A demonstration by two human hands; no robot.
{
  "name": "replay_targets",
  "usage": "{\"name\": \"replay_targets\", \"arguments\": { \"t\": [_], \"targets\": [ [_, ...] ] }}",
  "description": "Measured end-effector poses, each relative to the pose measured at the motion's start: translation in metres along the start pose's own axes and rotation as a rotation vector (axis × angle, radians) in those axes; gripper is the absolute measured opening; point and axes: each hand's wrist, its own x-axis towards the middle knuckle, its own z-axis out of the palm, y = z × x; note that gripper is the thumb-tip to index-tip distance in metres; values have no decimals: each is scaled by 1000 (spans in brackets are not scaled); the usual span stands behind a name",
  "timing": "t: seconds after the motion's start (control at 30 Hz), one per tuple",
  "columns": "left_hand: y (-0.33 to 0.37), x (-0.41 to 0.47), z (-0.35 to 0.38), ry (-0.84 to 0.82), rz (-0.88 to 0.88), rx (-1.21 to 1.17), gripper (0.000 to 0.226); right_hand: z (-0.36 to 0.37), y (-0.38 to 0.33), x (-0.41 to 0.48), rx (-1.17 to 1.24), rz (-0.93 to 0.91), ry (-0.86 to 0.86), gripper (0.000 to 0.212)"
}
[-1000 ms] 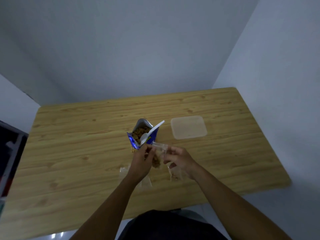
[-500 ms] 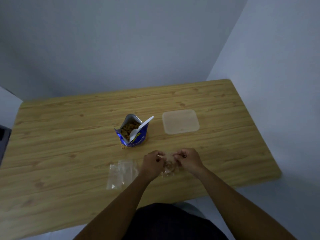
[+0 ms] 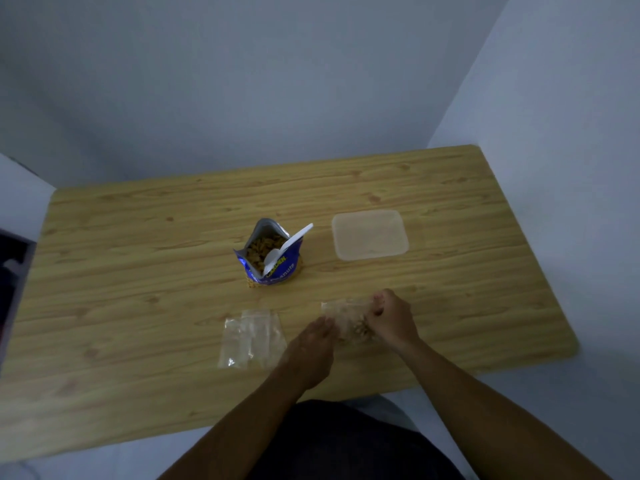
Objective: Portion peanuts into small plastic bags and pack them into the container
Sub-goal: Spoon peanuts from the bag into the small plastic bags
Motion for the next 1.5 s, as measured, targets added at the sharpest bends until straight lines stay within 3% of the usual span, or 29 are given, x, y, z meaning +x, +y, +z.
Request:
{"name": "replay_targets", "arguments": {
  "t": [0.13,0.23,0.33,0.43,0.57,0.63,0.77,0.93,1.07,1.23,1.5],
  "targets": [
    [-10,-4,0,74,53,-39,54,3,-11,-10,-55,-80,105,42],
    [-27,-14,-10,220,15,-192,46,14,-21,-19,-63,-282,159,34],
    [-48,-33,-24,397,-149,-260,41,37,-38,-27,-57,-445,53,18],
    [-74,-55,-25,424,-281,-227,41,64,-64,-36,-137,-502,-129,15],
    [-99,-82,-17,334,-347,-194,49,102,-101,-50,-323,-268,-322,31],
    [-109,-90,-6,274,-333,-165,54,117,-111,-55,-403,-176,-303,41],
    [-121,-88,3,160,-280,-136,57,130,-113,-56,-501,-63,-253,35],
    [-119,-87,-7,331,-262,-207,50,120,-105,-46,-448,58,-298,40],
    [-115,-87,-15,335,-272,-195,33,118,-100,-43,-378,73,-221,29],
    [-116,-89,-17,309,-324,-243,35,122,-96,-47,-363,41,-109,28],
    [-118,-84,-20,166,-393,-224,50,129,-89,-49,-279,-54,-155,27]
  ]
}}
